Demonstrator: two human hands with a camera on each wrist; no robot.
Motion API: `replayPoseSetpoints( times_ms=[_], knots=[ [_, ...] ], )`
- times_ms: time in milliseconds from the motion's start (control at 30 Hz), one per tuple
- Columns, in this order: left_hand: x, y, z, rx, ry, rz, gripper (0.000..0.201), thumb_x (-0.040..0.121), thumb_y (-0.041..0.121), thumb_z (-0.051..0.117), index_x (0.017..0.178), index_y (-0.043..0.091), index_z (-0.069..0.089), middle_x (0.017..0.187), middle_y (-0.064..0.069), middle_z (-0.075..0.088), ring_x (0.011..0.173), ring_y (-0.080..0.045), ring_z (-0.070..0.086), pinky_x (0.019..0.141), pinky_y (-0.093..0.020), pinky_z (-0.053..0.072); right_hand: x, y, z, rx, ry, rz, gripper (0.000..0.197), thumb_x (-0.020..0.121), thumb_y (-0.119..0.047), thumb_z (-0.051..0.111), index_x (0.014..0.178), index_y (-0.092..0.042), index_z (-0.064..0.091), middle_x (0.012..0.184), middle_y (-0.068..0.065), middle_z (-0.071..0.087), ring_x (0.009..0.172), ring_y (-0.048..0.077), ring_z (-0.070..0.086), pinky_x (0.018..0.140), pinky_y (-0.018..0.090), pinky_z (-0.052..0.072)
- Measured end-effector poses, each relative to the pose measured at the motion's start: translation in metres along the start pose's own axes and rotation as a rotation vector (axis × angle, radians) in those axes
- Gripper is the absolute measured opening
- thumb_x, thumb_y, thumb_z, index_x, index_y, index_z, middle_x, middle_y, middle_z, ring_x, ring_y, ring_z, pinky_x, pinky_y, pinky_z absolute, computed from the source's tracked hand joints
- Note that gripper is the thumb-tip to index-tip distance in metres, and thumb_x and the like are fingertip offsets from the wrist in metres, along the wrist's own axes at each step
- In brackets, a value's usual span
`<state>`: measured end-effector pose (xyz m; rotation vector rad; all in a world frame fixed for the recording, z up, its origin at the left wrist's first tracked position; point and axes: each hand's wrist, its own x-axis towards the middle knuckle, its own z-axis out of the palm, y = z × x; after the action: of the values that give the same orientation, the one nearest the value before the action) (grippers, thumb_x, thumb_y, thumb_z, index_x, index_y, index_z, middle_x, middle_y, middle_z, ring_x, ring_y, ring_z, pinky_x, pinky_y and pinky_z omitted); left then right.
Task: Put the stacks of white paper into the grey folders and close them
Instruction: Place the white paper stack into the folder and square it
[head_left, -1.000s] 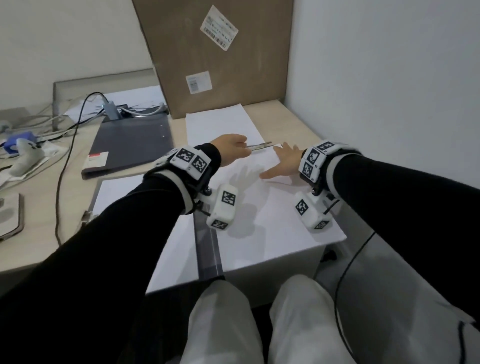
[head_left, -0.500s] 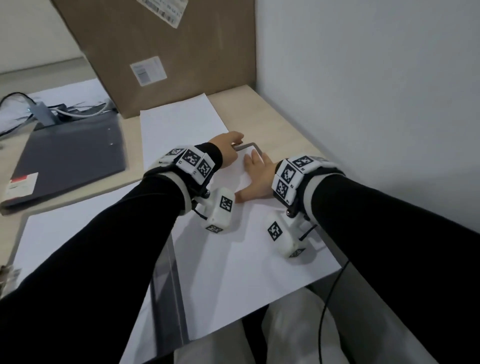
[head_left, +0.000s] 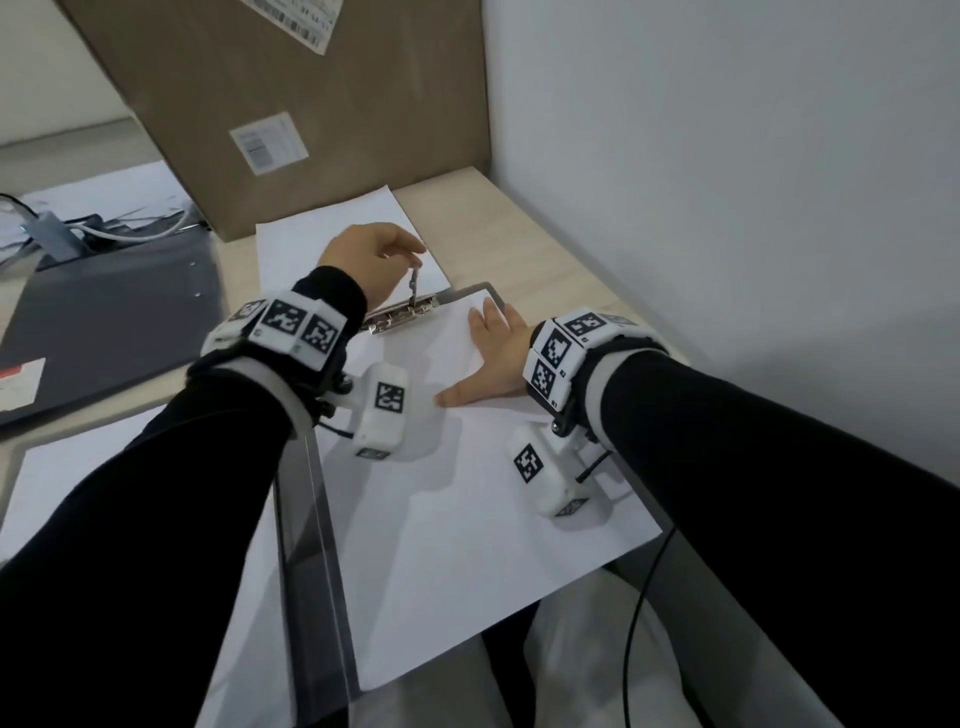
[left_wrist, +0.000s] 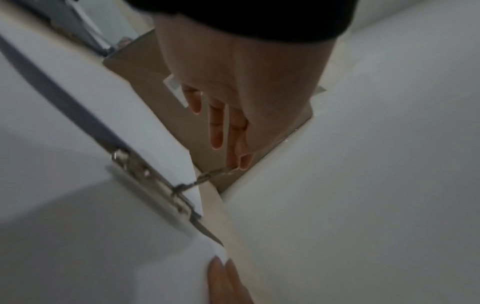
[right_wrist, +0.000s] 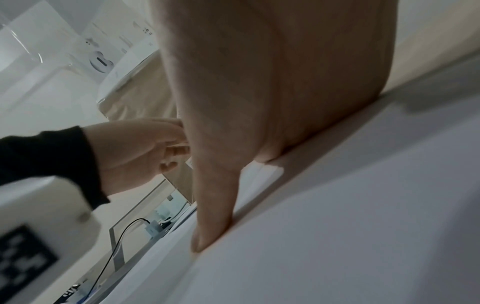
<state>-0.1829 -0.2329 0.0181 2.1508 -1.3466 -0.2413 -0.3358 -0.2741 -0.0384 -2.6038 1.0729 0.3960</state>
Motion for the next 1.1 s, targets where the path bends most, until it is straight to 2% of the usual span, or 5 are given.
replayPoseSetpoints(
  times_ms=[267,600,767,933,1100],
  knots=[
    [-0.021,-0.024,-0.031,0.689,-0.185,-0.008,0.033,0.09,0.027,0.043,0.11,0.036,0.067,0.124,0.005,0.064,0.116,-0.025,0.055,0.101,-0.034,0.038,-0.001,-0.002,0.0,-0.016,-0.009,0.015,0.117,0.073,-0.076,0.048,0.152,-0.012,-0.01,0.161,0.005,-0.015,0.149,0.027,-0.013,0.118,0.048,0.003],
    [-0.025,-0.032,-0.019,0.654,-0.486,-0.187,0.038,0.096,0.034,0.044,0.129,0.023,0.059,0.132,-0.005,0.056,0.123,-0.027,0.048,0.104,-0.03,0.035,-0.002,-0.005,-0.001,0.0,-0.019,0.027,0.116,0.075,-0.074,0.05,0.152,-0.012,-0.011,0.16,0.005,-0.016,0.148,0.027,-0.014,0.118,0.048,0.001],
    [-0.032,-0.039,-0.015,0.521,-0.38,-0.255,0.032,0.094,0.022,0.047,0.124,0.01,0.046,0.079,-0.004,0.052,0.079,-0.024,0.048,0.072,-0.027,0.035,-0.003,-0.003,-0.002,-0.012,-0.03,0.024,0.116,0.075,-0.075,0.048,0.152,-0.012,-0.011,0.16,0.005,-0.016,0.149,0.027,-0.014,0.118,0.048,0.002],
    [-0.037,-0.052,0.002,0.526,-0.384,-0.228,0.041,0.092,0.011,0.039,0.132,0.004,0.035,0.09,-0.011,0.048,0.061,-0.022,0.043,0.077,-0.041,0.044,-0.007,-0.005,-0.003,-0.007,-0.018,0.027,0.115,0.076,-0.074,0.049,0.152,-0.01,-0.009,0.161,0.005,-0.016,0.149,0.026,-0.012,0.118,0.046,0.003],
    [-0.04,-0.062,0.012,0.358,-0.356,-0.233,0.05,0.088,0.009,0.039,0.137,0.015,0.031,0.072,-0.005,0.043,0.063,-0.02,0.043,0.06,-0.027,0.035,-0.009,-0.007,-0.005,-0.022,-0.01,0.038,0.114,0.076,-0.073,0.048,0.152,-0.008,-0.006,0.161,0.005,-0.013,0.149,0.026,-0.008,0.118,0.045,0.007]
  ],
)
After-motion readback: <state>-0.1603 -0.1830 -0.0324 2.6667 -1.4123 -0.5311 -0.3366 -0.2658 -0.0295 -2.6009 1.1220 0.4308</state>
